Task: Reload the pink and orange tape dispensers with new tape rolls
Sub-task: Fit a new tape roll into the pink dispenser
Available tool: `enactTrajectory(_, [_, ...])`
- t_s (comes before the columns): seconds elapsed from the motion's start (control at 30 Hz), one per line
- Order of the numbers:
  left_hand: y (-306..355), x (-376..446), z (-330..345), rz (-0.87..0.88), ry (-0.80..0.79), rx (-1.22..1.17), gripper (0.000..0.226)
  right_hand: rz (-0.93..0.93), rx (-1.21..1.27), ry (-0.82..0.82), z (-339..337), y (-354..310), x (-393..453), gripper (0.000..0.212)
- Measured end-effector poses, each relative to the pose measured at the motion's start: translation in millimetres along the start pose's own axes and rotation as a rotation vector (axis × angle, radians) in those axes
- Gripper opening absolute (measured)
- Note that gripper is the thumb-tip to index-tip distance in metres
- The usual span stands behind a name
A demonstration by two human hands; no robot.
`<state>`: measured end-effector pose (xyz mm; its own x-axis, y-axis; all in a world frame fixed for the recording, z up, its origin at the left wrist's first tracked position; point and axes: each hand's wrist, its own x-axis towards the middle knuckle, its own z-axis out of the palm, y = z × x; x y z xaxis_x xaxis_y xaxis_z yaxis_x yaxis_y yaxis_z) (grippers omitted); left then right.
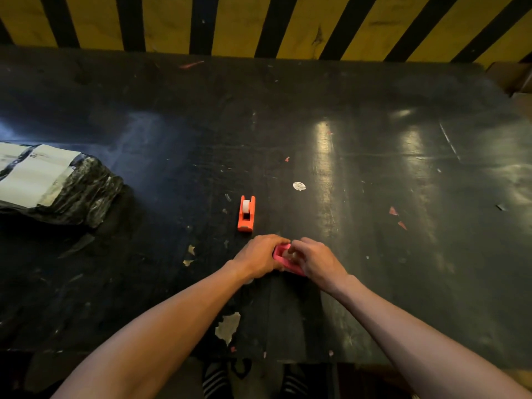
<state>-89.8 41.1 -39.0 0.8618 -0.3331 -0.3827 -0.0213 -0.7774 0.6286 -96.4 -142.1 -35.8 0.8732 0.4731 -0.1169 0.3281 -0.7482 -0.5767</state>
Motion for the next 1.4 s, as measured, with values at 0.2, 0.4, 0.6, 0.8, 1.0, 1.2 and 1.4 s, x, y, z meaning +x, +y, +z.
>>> enactTrajectory(0.2, [4.1, -1.3, -1.4, -0.002, -0.006, 0.03, 0.066, 0.362, 0.247, -0.004, -9.4, 2.7, 6.0, 0.026])
enactTrajectory(0.4, [4.9, -3.2, -2.3, 0.003, -0.006, 0.078, 0.068, 0.477, 0.341, 0.083, -10.5, 7.0, -3.2, 0.025])
enactTrajectory(0.6, [6.5, -2.1, -2.1, -0.007, -0.011, 0.104, 0.07, 0.538, 0.383, 0.116, -14.9, 17.6, -17.1, 0.025])
enactTrajectory(0.8, [8.5, -1.6, -1.6, -0.025, -0.025, 0.113, 0.071, 0.595, 0.428, 0.142, -12.1, 25.2, -31.1, 0.018])
enactTrajectory(1.0, [9.1, -1.0, -1.9, -0.03, -0.028, 0.115, 0.071, 0.626, 0.534, 0.16, -10.7, 27.5, -37.4, 0.018])
enactTrajectory(1.2, [8.8, -0.6, -2.6, -0.031, -0.039, 0.132, 0.07, 0.666, 0.557, 0.159, -2.3, 31.1, -35.5, 0.015])
enactTrajectory(1.4, [7.3, -0.9, 0.3, -0.035, -0.031, 0.101, 0.069, 0.707, 0.523, 0.185, 15.1, 30.0, -27.1, 0.013])
